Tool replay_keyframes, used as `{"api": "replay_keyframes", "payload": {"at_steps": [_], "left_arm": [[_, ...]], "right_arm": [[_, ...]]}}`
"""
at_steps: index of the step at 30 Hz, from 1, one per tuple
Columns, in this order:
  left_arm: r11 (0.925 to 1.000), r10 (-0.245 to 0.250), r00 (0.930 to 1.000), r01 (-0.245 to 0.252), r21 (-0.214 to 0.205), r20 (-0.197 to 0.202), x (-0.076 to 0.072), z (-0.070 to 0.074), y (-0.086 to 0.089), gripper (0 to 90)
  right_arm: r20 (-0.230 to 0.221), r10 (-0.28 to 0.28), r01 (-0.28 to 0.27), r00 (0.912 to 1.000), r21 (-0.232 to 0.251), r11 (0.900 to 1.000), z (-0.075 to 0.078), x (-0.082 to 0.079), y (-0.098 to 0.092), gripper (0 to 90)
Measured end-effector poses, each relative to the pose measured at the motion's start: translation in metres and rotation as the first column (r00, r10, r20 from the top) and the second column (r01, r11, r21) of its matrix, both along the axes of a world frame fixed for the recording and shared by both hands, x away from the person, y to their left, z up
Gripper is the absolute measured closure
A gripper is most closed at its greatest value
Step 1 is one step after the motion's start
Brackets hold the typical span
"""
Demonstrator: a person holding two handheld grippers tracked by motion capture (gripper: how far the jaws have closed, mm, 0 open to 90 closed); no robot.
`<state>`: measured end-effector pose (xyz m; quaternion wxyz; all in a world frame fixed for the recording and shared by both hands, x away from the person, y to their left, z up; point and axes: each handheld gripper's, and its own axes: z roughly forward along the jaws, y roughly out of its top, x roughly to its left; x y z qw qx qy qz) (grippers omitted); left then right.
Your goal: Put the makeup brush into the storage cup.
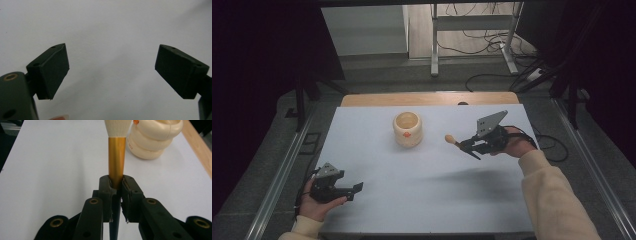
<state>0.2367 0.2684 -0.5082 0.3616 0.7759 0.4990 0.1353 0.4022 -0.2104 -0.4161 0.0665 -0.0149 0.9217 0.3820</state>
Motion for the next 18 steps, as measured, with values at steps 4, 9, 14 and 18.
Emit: {"api": "replay_keyframes", "payload": {"at_steps": [4, 9, 14, 18], "left_arm": [[1.0, -0.001, 1.0, 0.001, -0.001, -0.002, -0.0001, -0.0002, -0.0003, 13.0], [1.0, -0.002, 1.0, 0.002, 0.001, -0.001, 0.0001, -0.0002, -0.0004, 12.9], [1.0, -0.005, 1.0, 0.005, 0.002, -0.003, 0.0002, -0.0003, -0.0009, 12.9], [1.0, -0.004, 1.0, 0.004, 0.004, -0.003, 0.0, -0.0004, -0.0014, 12.9]], "right_arm": [[0.003, -0.013, 0.013, 0.9999, 0.033, 0.9994, -0.0029, -0.0022, -0.0014, 79.3], [0.004, -0.034, 0.033, 0.9994, 0.07, 0.997, -0.0043, -0.0038, -0.0026, 79.3], [0.015, -0.058, 0.056, 0.9982, 0.11, 0.9924, -0.0045, -0.0061, -0.0045, 79.3], [0.014, -0.073, 0.07, 0.9972, 0.138, 0.988, -0.0063, -0.0086, -0.0043, 79.2]]}}
